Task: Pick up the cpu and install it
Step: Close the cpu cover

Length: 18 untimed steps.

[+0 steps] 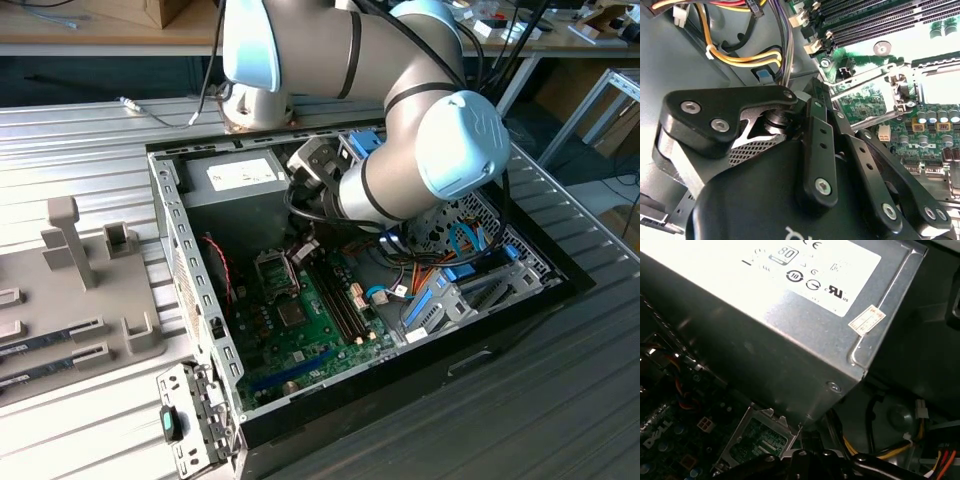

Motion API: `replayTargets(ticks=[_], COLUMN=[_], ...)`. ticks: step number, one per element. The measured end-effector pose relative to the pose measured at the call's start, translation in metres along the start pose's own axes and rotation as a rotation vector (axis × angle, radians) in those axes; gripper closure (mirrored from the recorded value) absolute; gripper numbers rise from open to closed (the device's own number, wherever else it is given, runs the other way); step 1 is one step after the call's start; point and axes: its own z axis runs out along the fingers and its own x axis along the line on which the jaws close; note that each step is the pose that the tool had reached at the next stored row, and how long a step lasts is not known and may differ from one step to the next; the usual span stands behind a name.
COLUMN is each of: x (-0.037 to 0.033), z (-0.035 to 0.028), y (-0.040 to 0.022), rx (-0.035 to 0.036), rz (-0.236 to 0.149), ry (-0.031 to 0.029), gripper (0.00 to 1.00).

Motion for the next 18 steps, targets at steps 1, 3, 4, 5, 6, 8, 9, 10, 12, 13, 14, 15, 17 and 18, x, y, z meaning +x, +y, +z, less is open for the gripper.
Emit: replayTargets(ticks=[1,3,4,5,6,8,9,10,12,13,14,15,17,18], x=[-0.0028,-0.0061,-0.0061,-0.0061,-0.0061,-0.0059,-0.0058,-0.0056,-0.0055,-0.0055,-0.0054,-0.0052,-0.0033,-0.0023], z=[-0.0003,0.0009,0.0018,0.0036,0.0045,0.0080,0.0091,0.0110,0.0120,0.0125,0.0126,0.0127,0.0132,0.0134], y=[-0.0019,-0.0047,-0.0050,-0.0056,-0.0060,-0.0074,-0.0080,-0.0089,-0.0094,-0.0096,-0.0096,-0.0095,-0.0084,-0.0078], rx=[-0.0026,-0.0073,-0.0082,-0.0093,-0.0100,-0.0125,-0.0134,-0.0151,-0.0169,-0.0179,-0.0181,-0.0183,-0.0188,-0.0187], rz=[0.001,0.004,0.004,0.004,0.004,0.004,0.004,0.004,0.004,0.004,0.004,0.003,0.003,0.003], ry=[0.0022,0.0061,0.0064,0.0062,0.0059,0.0056,0.0057,0.0051,0.0041,0.0035,0.0034,0.0032,0.0025,0.0021], gripper=[0.89,0.89,0.89,0.89,0.89,0.89,0.89,0.89,0.89,0.89,0.89,0.89,0.89,0.89])
